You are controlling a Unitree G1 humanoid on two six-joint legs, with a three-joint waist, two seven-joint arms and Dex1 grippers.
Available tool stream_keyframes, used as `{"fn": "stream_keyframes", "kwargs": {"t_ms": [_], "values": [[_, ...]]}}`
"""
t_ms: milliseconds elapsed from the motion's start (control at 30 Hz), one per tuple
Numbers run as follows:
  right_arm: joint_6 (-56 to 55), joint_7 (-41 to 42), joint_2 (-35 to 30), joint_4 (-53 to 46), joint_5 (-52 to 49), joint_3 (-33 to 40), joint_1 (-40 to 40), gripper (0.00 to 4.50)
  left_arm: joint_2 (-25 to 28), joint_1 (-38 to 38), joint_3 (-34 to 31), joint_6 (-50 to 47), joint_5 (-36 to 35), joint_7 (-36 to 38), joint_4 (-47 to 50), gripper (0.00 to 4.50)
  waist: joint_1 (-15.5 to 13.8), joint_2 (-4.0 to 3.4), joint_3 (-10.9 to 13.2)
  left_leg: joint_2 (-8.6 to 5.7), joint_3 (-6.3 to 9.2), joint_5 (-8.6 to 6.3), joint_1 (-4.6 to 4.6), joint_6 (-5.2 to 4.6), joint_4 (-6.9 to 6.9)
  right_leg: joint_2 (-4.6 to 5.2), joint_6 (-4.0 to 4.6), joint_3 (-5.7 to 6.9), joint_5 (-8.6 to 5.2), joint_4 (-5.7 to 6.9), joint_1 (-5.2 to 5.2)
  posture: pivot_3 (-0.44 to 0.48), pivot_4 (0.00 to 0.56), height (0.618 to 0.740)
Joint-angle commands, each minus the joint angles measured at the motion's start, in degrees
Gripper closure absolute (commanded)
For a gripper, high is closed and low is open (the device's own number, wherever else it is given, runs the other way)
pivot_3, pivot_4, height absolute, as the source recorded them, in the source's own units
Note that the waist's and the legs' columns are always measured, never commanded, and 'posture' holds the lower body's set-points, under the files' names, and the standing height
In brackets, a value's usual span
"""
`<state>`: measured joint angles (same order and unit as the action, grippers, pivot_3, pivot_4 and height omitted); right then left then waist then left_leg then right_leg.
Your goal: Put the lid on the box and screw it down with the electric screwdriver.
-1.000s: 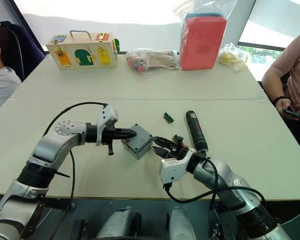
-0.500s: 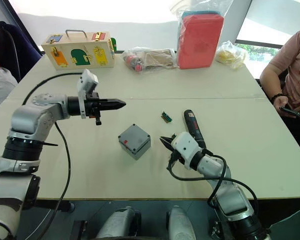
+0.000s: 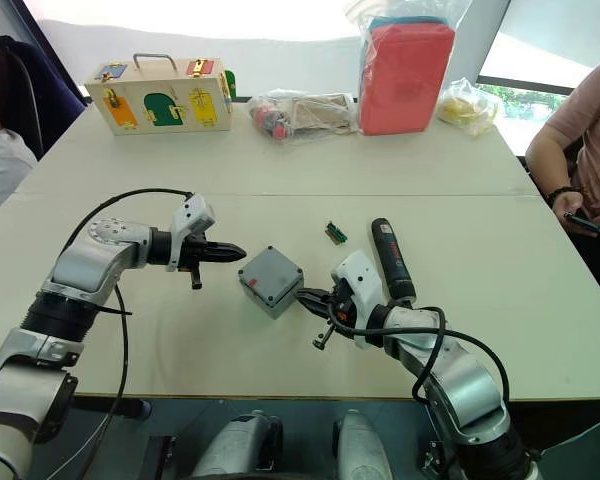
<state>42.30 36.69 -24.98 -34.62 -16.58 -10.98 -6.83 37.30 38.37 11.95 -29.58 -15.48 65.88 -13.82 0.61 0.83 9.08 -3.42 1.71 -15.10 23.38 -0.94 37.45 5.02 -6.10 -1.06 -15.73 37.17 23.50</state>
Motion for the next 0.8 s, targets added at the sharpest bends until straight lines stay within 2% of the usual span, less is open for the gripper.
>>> {"fn": "stream_keyframes", "kwargs": {"t_ms": [33, 300, 800], "values": [[-1.2, 0.1, -0.9, -1.1, -0.1, -1.2, -0.4, 4.46, -0.3, -0.1, -1.2, 0.1, -0.2, -0.1, 1.9, 4.50, 0.0, 0.00, 0.0, 0.00, 0.00, 0.00, 0.00, 0.00, 0.00, 0.00, 0.00, 0.01, 0.00, 0.00, 0.00, 0.000, 0.150, 0.738], [-1.4, -0.7, -0.6, 0.6, -0.6, -1.6, -2.2, 4.46, -1.5, -1.0, -1.2, -2.3, -1.1, -0.2, 6.0, 4.50, 0.0, 0.00, 0.0, -0.01, 0.00, 0.00, 0.00, 0.00, 0.01, -0.02, 0.00, 0.02, 0.00, 0.00, -0.02, 0.000, 0.150, 0.738], [-1.8, -1.4, 0.4, 2.2, -0.4, -3.5, -3.5, 4.46, -1.5, -1.4, -0.7, -1.9, 0.1, 0.0, 6.0, 4.50, 0.0, 0.00, 0.0, -0.01, 0.00, 0.01, 0.00, 0.00, 0.01, -0.03, 0.00, 0.04, 0.00, 0.01, -0.02, 0.000, 0.150, 0.738]]}}
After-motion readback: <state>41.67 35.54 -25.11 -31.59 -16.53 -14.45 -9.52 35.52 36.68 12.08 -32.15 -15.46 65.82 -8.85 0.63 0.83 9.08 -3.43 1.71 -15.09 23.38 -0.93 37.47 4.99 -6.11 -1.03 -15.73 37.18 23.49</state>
